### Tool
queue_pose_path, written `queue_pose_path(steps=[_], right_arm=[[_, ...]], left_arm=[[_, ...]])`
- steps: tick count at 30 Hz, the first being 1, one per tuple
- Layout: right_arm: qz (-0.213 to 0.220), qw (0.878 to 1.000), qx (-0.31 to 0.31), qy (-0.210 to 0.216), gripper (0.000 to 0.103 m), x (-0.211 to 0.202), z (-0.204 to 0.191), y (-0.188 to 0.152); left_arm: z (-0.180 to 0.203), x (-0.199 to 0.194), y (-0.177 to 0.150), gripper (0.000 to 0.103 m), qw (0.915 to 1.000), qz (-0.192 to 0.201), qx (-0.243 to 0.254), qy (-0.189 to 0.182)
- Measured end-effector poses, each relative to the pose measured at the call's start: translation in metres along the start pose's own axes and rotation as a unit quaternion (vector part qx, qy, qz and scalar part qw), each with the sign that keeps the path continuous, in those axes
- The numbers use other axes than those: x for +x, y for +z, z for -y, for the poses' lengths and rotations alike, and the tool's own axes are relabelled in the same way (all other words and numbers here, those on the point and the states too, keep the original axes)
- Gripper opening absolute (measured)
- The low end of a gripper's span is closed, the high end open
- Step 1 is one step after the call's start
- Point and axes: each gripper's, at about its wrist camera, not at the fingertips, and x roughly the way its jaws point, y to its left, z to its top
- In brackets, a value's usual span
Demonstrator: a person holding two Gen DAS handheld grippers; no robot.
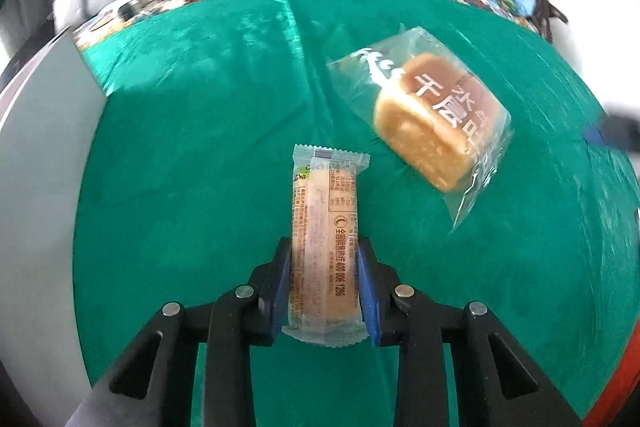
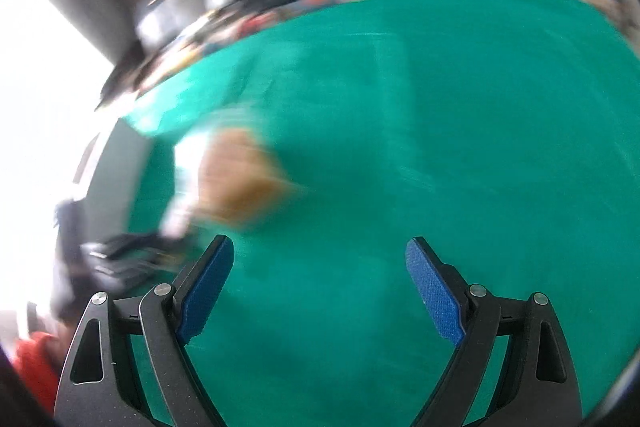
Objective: Organize snacks
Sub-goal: 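Grasp the white-wrapped cream bar with the left tool while the right tool grasps the bread loaf bag, then carry both snacks over the white box and open both tools to drop them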
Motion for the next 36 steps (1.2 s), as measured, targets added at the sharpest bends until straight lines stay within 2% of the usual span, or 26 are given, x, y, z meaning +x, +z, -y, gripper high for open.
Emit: queue_pose_path(steps=[2, 3, 6, 7, 9, 13, 14, 17, 19, 21, 23, 25, 26, 27, 28, 30, 32, 34, 36], right_arm=[[-0.025, 0.999, -0.043, 0.012, 0.090, 0.024, -0.036, 0.026], [-0.040, 0.996, -0.074, -0.003, 0.090, 0.042, -0.056, 0.039], [-0.098, 0.981, -0.146, -0.086, 0.090, 0.099, -0.091, 0.053], [-0.126, 0.970, -0.165, -0.124, 0.088, 0.119, -0.095, 0.051], [-0.129, 0.960, -0.189, -0.159, 0.075, 0.127, -0.097, 0.045], [-0.098, 0.976, -0.151, -0.119, 0.073, 0.085, -0.084, 0.033], [-0.090, 0.978, -0.151, -0.114, 0.073, 0.077, -0.088, 0.032], [-0.063, 0.983, -0.159, -0.063, 0.073, 0.028, -0.121, 0.028], [-0.046, 0.982, -0.183, -0.011, 0.073, -0.004, -0.170, 0.023], [-0.037, 0.977, -0.206, 0.039, 0.074, -0.018, -0.220, 0.017], [-0.035, 0.968, -0.229, 0.096, 0.074, -0.025, -0.278, 0.005], [-0.041, 0.959, -0.250, 0.129, 0.074, -0.021, -0.323, -0.004], [-0.044, 0.952, -0.269, 0.141, 0.074, -0.015, -0.355, -0.015], [-0.049, 0.948, -0.279, 0.145, 0.076, -0.011, -0.373, -0.023], [-0.056, 0.944, -0.283, 0.159, 0.076, -0.003, -0.392, -0.033], [-0.086, 0.939, -0.276, 0.185, 0.082, 0.014, -0.413, -0.046], [-0.132, 0.934, -0.275, 0.185, 0.082, 0.033, -0.425, -0.060], [-0.129, 0.933, -0.284, 0.179, 0.082, 0.038, -0.423, -0.061], [-0.107, 0.934, -0.298, 0.164, 0.082, 0.027, -0.422, -0.067]], left_arm=[[-0.008, -0.008, -0.009, 0.030, 0.9995, 0.008, -0.030, -0.008], [-0.013, -0.012, -0.013, 0.030, 0.9990, 0.012, -0.041, -0.013], [-0.017, -0.034, -0.022, 0.030, 0.9985, 0.024, -0.046, -0.019], [-0.017, -0.046, -0.025, 0.030, 0.9984, 0.032, -0.042, -0.021], [-0.021, -0.065, -0.028, 0.030, 0.9977, 0.045, -0.040, -0.030], [-0.038, -0.109, -0.032, 0.030, 0.9933, 0.076, -0.060, -0.063], [-0.043, -0.119, -0.036, 0.030, 0.9919, 0.084, -0.067, -0.068], [-0.079, -0.155, -0.043, 0.030, 0.9869, 0.105, -0.101, -0.070], [-0.110, -0.179, -0.050, 0.030, 0.9849, 0.116, -0.120, -0.045], [-0.137, -0.198, -0.061, 0.030, 0.9835, 0.124, -0.132, -0.005], [-0.173, -0.217, -0.076, 0.030, 0.9796, 0.125, -0.153, 0.039], [-0.202, -0.229, -0.093, 0.031, 0.9751, 0.120, -0.172, 0.071], [-0.217, -0.234, -0.102, 0.033, 0.9721, 0.113, -0.180, 0.098], [-0.227, -0.238, -0.111, 0.046, 0.9695, 0.106, -0.186, 0.119], [-0.239, -0.241, -0.122, 0.068, 0.9650, 0.098, -0.197, 0.143], [-0.253, -0.246, -0.140, 0.083, 0.9559, 0.097, -0.218, 0.172], [-0.259, -0.248, -0.157, 0.085, 0.9487, 0.089, -0.228, 0.200], [-0.262, -0.253, -0.165, 0.085, 0.9443, 0.090, -0.237, 0.210], [-0.252, -0.261, -0.170, 0.085, 0.9403, 0.105, -0.236, 0.221]])
